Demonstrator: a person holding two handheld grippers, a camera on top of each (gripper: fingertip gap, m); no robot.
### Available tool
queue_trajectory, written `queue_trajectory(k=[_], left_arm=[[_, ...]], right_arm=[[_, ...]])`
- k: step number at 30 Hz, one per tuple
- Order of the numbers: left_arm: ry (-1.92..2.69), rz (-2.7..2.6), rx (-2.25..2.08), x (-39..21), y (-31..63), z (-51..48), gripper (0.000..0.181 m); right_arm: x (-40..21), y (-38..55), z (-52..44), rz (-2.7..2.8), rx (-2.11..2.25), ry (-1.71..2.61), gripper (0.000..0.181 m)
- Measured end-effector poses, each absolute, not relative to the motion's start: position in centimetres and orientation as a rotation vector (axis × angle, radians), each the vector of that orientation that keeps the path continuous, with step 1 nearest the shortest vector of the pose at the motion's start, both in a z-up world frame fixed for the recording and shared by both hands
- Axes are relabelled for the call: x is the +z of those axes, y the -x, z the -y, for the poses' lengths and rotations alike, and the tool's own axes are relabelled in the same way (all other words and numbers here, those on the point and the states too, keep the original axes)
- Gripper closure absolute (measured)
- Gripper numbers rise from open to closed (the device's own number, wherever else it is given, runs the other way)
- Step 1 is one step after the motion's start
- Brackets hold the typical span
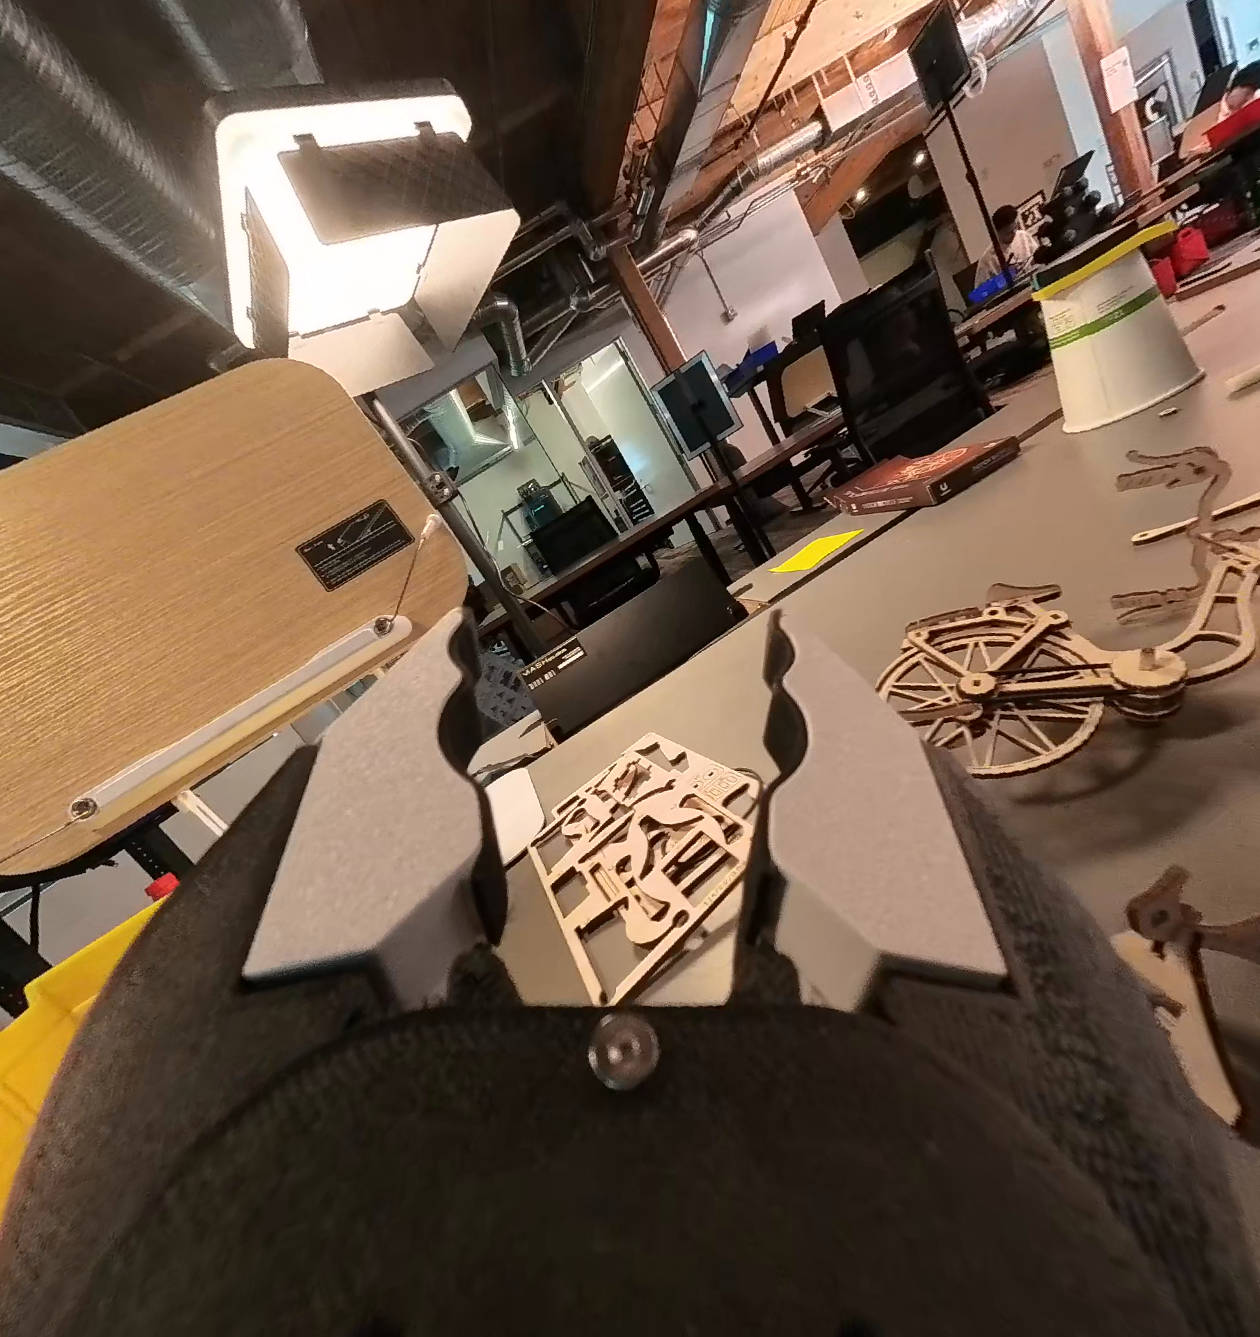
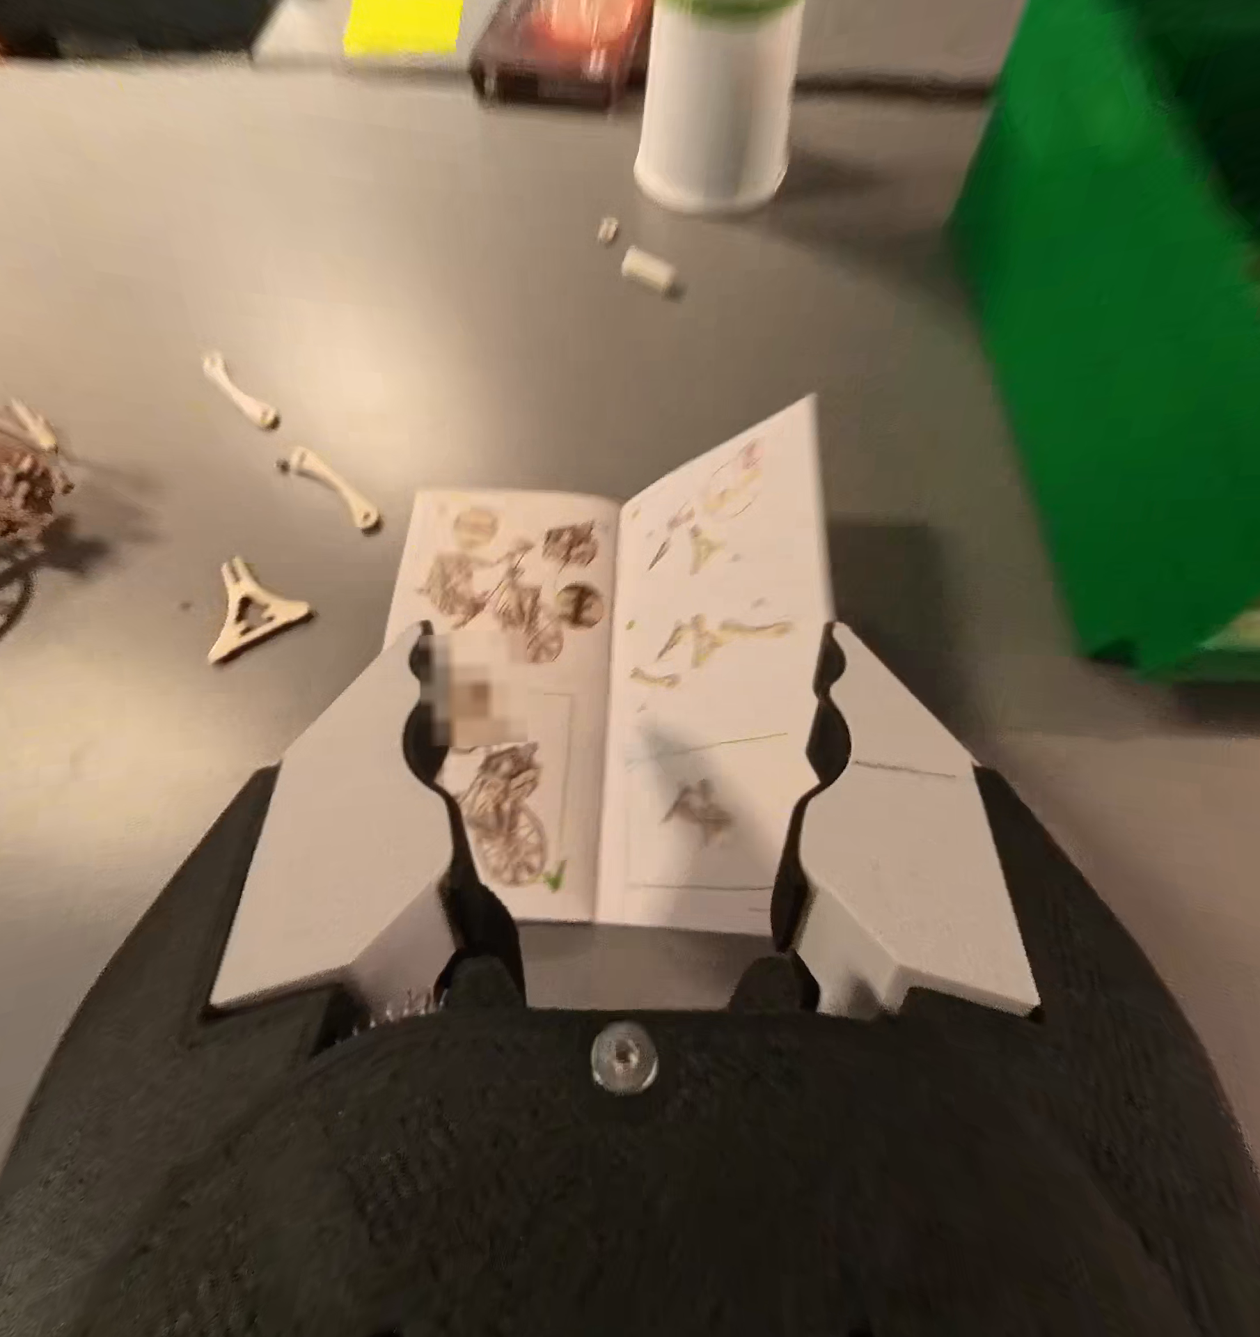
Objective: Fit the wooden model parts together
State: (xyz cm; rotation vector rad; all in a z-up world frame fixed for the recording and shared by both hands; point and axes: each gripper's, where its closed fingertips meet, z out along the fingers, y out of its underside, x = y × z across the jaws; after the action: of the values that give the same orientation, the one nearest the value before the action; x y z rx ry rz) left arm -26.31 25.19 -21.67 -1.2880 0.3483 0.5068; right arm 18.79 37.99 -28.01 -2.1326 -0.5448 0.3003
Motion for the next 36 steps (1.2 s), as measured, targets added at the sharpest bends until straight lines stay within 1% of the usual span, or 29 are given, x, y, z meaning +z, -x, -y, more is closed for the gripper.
queue_trajectory(k=[1, 3, 4, 5, 6, 8, 9, 10, 11, 12, 14, 16, 18, 19, 21, 23, 25, 32, 34, 36], left_arm=[[1.288, -0.344, 0.510, -21.6, 26.4, -25.2, 0.103], [1.287, -0.337, 0.518, -21.6, 26.5, -25.1, 0.105], [1.287, -0.334, 0.523, -21.6, 26.6, -25.1, 0.106], [1.287, -0.331, 0.528, -21.6, 26.7, -25.1, 0.107], [1.288, -0.327, 0.534, -21.6, 26.8, -25.1, 0.108], [1.281, -0.315, 0.561, -21.3, 27.0, -24.9, 0.109], [1.260, -0.309, 0.594, -20.9, 27.2, -24.5, 0.118], [1.239, -0.311, 0.615, -20.6, 27.2, -24.1, 0.128], [1.233, -0.311, 0.616, -20.5, 27.1, -24.0, 0.132], [1.236, -0.303, 0.620, -20.5, 27.2, -23.9, 0.132], [1.247, -0.300, 0.634, -20.7, 27.4, -24.1, 0.133], [1.257, -0.301, 0.641, -20.8, 27.5, -24.3, 0.133], [1.264, -0.307, 0.645, -21.0, 27.5, -24.4, 0.133], [1.267, -0.309, 0.647, -21.0, 27.5, -24.4, 0.133], [1.272, -0.312, 0.649, -21.1, 27.5, -24.5, 0.133], [1.276, -0.313, 0.652, -21.2, 27.5, -24.6, 0.133], [1.278, -0.313, 0.654, -21.2, 27.6, -24.6, 0.134], [1.286, -0.321, 0.653, -21.4, 27.5, -24.7, 0.136], [1.286, -0.323, 0.654, -21.4, 27.5, -24.7, 0.137], [1.287, -0.324, 0.652, -21.4, 27.5, -24.7, 0.137]], right_arm=[[-26.8, -19.5, -38.6, 0.527, 0.264, 2.062, 0.086], [-24.4, -21.8, -39.9, 0.422, 0.176, 1.932, 0.100], [-23.2, -22.9, -40.5, 0.355, 0.146, 1.866, 0.100], [-21.9, -23.8, -40.8, 0.304, 0.128, 1.783, 0.107], [-20.6, -24.6, -40.9, 0.272, 0.115, 1.689, 0.120], [-19.0, -25.6, -40.7, 0.219, 0.115, 1.553, 0.131], [-19.0, -26.0, -40.6, 0.199, 0.129, 1.542, 0.136], [-19.5, -26.1, -40.7, 0.198, 0.155, 1.569, 0.137], [-20.4, -25.8, -40.7, 0.222, 0.193, 1.621, 0.137], [-21.5, -25.3, -40.7, 0.263, 0.244, 1.678, 0.136], [-23.5, -24.2, -40.6, 0.318, 0.363, 1.772, 0.124], [-25.7, -23.4, -40.4, 0.329, 0.477, 1.885, 0.120], [-28.3, -23.6, -40.3, 0.324, 0.492, 2.021, 0.120], [-29.6, -24.0, -40.2, 0.318, 0.465, 2.091, 0.125], [-31.2, -24.1, -39.5, 0.326, 0.470, 2.199, 0.152], [-31.5, -23.4, -38.7, 0.333, 0.562, 2.231, 0.173], [-31.3, -23.1, -38.0, 0.328, 0.637, 2.231, 0.181], [-29.5, -23.0, -37.9, 0.355, 0.684, 2.110, 0.181], [-27.5, -21.9, -38.1, 0.408, 0.770, 1.964, 0.181], [-24.8, -20.4, -38.0, 0.438, 0.954, 1.759, 0.181]])
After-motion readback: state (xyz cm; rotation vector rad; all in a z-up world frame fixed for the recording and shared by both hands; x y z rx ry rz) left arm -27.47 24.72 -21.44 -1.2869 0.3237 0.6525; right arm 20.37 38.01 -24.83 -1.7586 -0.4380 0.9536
